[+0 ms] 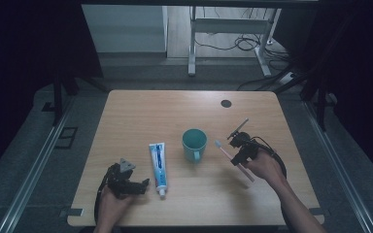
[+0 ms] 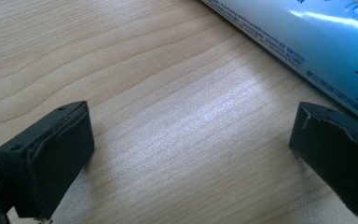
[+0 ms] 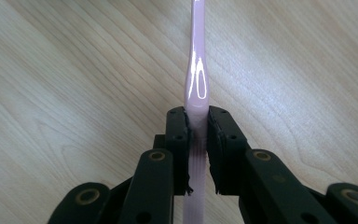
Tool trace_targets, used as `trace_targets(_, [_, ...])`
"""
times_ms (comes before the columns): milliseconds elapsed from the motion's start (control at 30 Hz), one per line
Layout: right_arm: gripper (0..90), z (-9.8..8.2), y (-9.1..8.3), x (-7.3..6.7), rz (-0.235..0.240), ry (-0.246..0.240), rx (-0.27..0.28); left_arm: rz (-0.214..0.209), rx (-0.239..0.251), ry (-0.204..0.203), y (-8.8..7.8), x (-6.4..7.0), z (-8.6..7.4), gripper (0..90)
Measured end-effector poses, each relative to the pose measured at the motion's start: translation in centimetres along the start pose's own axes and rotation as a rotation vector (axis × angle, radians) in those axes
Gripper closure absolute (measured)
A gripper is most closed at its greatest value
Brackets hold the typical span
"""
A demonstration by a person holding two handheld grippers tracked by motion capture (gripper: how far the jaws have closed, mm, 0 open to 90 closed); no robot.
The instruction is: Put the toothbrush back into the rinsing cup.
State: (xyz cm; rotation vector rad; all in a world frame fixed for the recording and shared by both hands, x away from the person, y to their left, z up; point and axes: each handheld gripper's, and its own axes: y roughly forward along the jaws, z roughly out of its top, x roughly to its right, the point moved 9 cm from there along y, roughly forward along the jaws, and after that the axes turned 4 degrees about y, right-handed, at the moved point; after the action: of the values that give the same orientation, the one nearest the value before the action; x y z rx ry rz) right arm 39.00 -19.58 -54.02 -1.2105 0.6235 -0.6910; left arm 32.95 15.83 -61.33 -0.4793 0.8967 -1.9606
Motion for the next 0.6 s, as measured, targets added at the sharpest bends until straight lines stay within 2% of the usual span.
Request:
trace_targets(367, [78.1, 0.8, -1.5, -0.5, 0.021, -0.029, 0.110, 0.000, 0.000, 0.005, 0.0, 0.0, 0.0, 0.0])
trace_targets(600, [78.1, 1.3, -2.3, -0.6, 0.030, -0.030, 0.168, -0.001, 0.000, 0.005, 0.0, 0.0, 0.0, 0.0])
